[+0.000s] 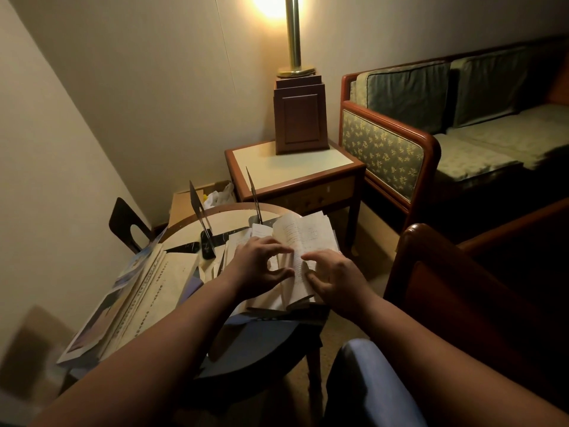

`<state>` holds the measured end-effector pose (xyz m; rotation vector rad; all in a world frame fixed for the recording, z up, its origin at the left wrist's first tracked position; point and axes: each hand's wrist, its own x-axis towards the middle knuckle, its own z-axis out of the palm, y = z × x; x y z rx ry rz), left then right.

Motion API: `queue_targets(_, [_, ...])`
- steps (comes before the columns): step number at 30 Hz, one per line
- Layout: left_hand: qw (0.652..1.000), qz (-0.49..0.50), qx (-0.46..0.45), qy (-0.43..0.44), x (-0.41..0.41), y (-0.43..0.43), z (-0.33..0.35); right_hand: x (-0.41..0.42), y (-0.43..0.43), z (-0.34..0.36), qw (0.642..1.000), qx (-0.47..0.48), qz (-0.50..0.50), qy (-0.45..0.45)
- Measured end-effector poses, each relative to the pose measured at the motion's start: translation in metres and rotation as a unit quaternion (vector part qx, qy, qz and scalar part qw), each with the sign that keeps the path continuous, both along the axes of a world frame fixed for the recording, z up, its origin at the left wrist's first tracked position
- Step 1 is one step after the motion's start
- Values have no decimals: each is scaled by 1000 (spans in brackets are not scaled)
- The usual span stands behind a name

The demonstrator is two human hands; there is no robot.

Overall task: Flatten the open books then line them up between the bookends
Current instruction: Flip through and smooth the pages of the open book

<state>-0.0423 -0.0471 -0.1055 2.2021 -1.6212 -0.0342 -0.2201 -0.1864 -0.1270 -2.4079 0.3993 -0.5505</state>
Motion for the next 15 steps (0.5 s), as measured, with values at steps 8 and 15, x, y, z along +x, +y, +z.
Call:
queue_targets(8, [1000,15,-9,-23,0,3,-7,12,-3,9,994,-84,17,75])
queue_targets(15, [998,52,-20,-29,3,21,-13,25,-2,20,983,-149,18,105])
